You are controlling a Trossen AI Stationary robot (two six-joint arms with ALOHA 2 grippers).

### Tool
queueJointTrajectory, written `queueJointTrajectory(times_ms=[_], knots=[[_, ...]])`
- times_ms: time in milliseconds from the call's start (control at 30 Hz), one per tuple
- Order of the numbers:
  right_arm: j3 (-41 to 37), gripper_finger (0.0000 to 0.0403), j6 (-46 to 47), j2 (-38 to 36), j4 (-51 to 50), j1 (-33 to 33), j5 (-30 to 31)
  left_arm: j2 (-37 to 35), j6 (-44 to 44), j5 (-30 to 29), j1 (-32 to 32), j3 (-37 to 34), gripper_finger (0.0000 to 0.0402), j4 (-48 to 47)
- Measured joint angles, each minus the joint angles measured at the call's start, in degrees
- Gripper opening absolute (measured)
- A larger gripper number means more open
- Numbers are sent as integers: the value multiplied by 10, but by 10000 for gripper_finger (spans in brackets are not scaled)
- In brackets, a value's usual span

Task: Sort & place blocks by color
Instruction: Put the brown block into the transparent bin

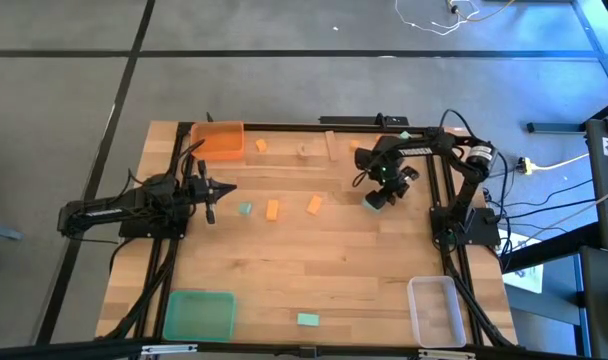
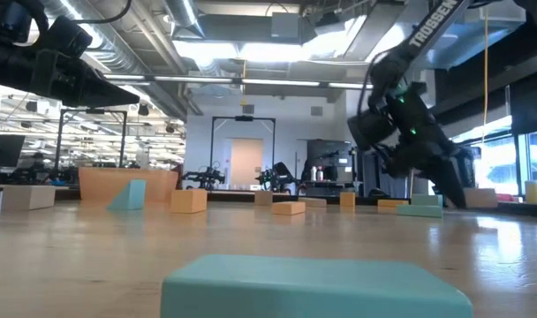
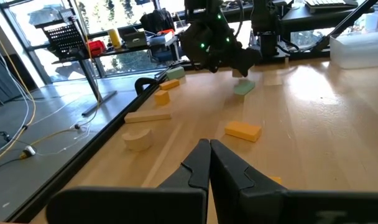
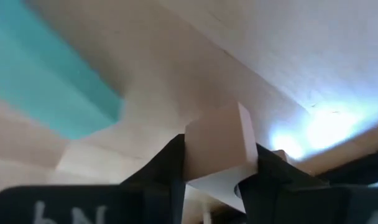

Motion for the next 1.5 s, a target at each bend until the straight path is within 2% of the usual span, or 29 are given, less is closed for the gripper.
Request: queueJointTrajectory(times_ms=[167, 400, 567, 700, 967, 1133, 1333, 1500], knots=[[78, 109, -11, 0, -80, 31, 11, 0, -22, -2, 0, 0, 0, 0], [220, 109, -7, -1, -220, 95, 62, 1, -60, -21, 0, 6, 0, -7], [310, 109, 31, -21, -222, 142, 67, 34, -53, -21, 0, 50, 0, -19], [354, 109, 96, -51, -222, 170, 76, 94, -27, -28, 0, 113, 0, -58], [365, 109, 276, -155, -221, 233, 79, 276, -15, -49, 0, 244, 0, -125], [365, 109, 406, -196, -221, 301, 38, 381, -14, -47, 0, 328, 0, -170], [365, 109, 561, -208, -220, 399, -14, 472, -13, -13, 0, 429, 0, -243], [353, 109, 661, -210, -220, 481, -41, 515, -4, 8, -2, 488, 0, -262]])
